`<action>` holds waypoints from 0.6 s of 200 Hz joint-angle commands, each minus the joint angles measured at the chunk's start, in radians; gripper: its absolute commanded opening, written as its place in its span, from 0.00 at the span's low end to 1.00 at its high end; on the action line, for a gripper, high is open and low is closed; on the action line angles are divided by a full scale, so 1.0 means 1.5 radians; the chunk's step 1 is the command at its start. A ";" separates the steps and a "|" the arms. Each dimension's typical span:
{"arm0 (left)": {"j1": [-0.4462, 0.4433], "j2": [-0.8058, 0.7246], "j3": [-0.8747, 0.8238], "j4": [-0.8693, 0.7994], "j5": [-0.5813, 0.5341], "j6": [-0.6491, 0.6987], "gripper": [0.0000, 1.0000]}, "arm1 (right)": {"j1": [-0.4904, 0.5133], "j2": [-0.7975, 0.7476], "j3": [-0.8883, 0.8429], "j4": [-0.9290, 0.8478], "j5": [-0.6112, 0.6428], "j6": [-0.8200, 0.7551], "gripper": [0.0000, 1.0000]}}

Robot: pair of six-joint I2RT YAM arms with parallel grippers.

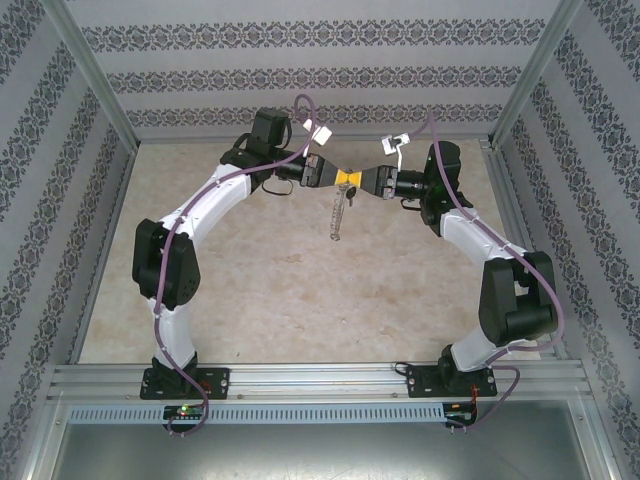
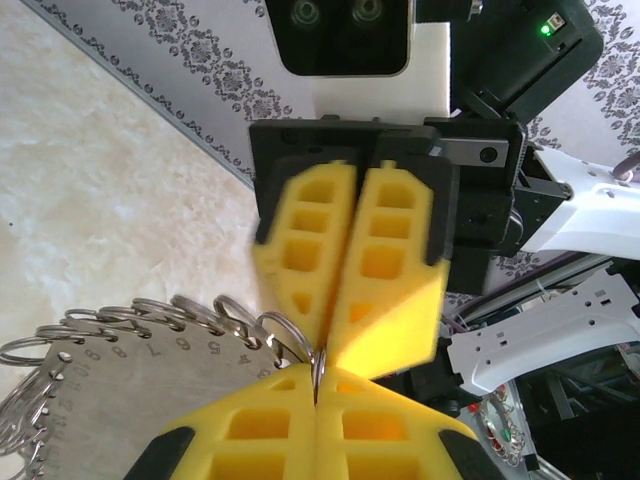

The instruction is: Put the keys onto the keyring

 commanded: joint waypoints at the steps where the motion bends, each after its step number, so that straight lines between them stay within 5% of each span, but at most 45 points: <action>1: -0.015 -0.004 -0.005 0.087 0.011 -0.035 0.00 | -0.006 -0.010 0.003 0.026 0.011 -0.011 0.33; 27: -0.015 -0.014 -0.015 0.132 -0.004 -0.068 0.00 | -0.025 -0.034 -0.030 0.048 0.016 -0.001 0.42; 120: -0.016 -0.020 -0.017 0.204 0.002 -0.125 0.00 | -0.036 -0.078 -0.099 0.098 -0.001 0.005 0.42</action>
